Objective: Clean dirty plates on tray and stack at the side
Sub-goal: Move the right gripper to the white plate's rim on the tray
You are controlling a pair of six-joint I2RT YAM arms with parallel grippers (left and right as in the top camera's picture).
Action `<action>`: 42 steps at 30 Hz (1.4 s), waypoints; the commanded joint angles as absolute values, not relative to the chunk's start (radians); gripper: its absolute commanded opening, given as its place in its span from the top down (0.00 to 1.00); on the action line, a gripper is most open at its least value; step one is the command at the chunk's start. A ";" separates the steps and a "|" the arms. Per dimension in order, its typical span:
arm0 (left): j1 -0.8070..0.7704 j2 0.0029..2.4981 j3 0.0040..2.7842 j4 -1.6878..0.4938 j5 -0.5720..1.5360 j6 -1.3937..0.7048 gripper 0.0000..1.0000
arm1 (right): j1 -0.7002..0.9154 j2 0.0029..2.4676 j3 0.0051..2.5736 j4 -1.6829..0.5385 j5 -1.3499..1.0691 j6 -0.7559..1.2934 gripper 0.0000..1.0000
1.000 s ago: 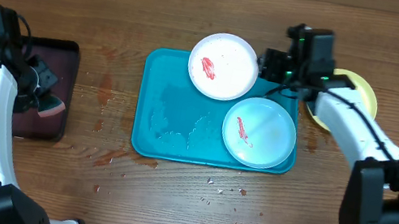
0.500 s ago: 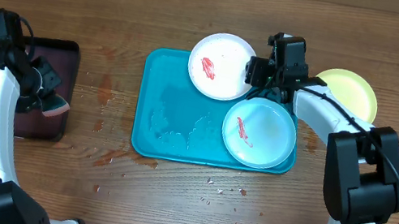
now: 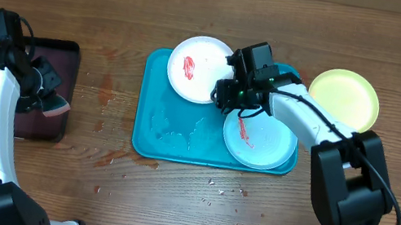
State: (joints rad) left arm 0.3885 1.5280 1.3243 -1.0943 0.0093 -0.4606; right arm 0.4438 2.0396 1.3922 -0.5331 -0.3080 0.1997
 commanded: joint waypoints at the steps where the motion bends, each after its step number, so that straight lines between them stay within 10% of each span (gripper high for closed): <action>1: 0.390 1.530 1.323 -1.092 0.020 -0.441 0.96 | 0.433 1.923 1.452 -0.536 -0.246 0.187 0.45; 18: 0.390 1.530 1.323 -1.092 0.021 -0.441 0.96 | 0.418 2.116 1.458 -0.267 -0.021 0.210 0.41; 33: 0.390 1.530 1.323 -1.091 0.028 -0.441 0.96 | 0.439 2.136 1.458 -0.334 -0.055 0.210 0.94; 42: 0.389 1.530 1.323 -1.095 0.104 -0.396 0.96 | 0.440 2.120 1.459 -0.553 -0.319 0.208 0.96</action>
State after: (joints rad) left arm 0.3885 1.5280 1.3243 -1.0931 0.0242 -0.4603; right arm 0.4324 2.1376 1.4605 -0.4885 -0.1795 0.2131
